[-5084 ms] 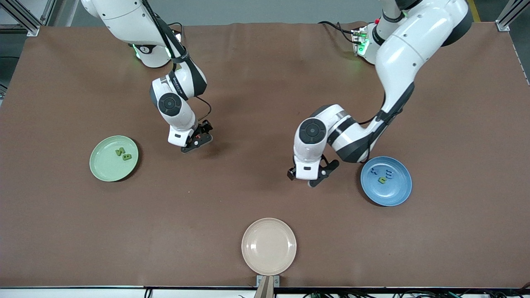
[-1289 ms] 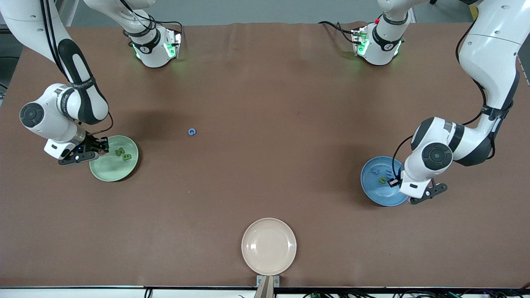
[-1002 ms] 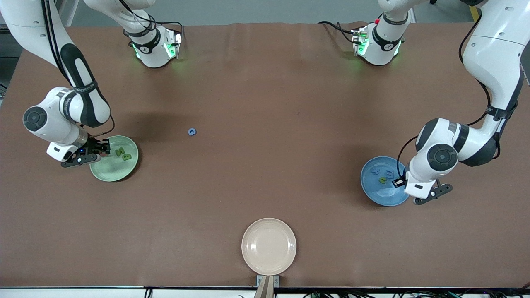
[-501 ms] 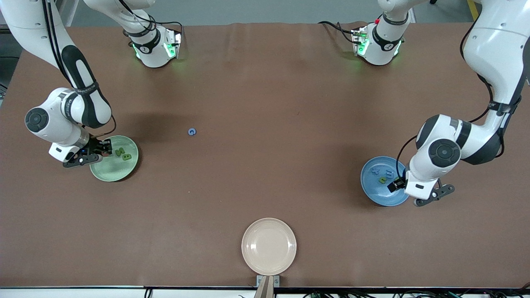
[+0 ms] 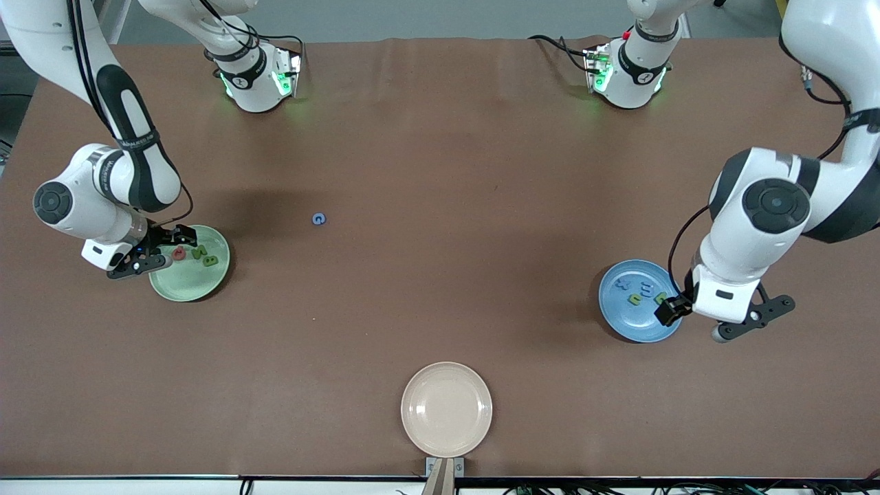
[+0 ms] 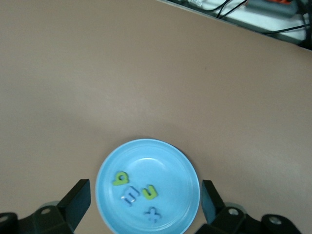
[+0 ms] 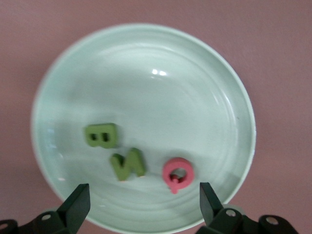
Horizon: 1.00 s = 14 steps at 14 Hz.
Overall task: Sort upper and lower case letters into plates
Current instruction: 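Reach the right gripper to blue C while the left arm withdraws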
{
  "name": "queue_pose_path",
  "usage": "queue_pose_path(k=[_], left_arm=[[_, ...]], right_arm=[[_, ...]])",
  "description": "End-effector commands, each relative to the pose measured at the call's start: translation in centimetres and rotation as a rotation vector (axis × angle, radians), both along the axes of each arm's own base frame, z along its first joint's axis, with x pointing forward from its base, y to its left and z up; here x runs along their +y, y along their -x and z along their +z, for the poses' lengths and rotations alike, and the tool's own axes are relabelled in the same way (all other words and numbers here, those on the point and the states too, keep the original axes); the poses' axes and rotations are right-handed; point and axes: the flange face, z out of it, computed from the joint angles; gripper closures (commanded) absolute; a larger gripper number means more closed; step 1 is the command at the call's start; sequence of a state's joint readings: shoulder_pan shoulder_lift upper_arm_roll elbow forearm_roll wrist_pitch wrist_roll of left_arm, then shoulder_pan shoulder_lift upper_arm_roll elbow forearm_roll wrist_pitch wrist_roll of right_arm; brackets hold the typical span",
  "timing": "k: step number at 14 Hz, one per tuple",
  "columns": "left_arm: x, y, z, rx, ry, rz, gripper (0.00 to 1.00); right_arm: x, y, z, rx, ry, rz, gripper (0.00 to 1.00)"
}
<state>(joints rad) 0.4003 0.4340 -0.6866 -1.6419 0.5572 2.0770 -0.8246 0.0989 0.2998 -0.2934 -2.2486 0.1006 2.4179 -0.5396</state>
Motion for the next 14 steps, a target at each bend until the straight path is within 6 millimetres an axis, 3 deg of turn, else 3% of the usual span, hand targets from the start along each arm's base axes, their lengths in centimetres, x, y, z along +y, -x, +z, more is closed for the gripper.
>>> queue_pose_path(k=[1,3,6,10,11,13,14], left_arm=[[1.7,-0.4,4.4,0.059,-0.031,-0.072,0.0],[4.9,0.0,7.5,0.12,-0.008,-0.067,0.0],[7.4,1.6,11.9,0.183,0.053,-0.075,0.0],[7.1,4.0,16.4,0.204,0.0,-0.207,0.0],[7.0,4.3,16.7,0.218,0.016,-0.242,0.0],[7.4,5.9,19.6,0.186,0.039,-0.269,0.0],[6.6,6.7,20.4,0.185,0.027,-0.329,0.0]], right_arm=[[4.8,0.5,3.4,0.012,-0.032,-0.07,0.01],[9.1,0.4,4.6,0.013,-0.026,-0.129,0.01],[15.9,0.9,4.3,0.022,0.007,-0.248,0.0],[23.8,2.5,3.6,0.042,-0.033,-0.386,0.0],[25.1,3.1,3.3,0.028,-0.035,-0.406,0.0],[27.8,4.8,2.1,-0.011,-0.028,-0.436,0.0],[28.4,5.5,1.5,-0.02,-0.023,-0.447,0.0]])
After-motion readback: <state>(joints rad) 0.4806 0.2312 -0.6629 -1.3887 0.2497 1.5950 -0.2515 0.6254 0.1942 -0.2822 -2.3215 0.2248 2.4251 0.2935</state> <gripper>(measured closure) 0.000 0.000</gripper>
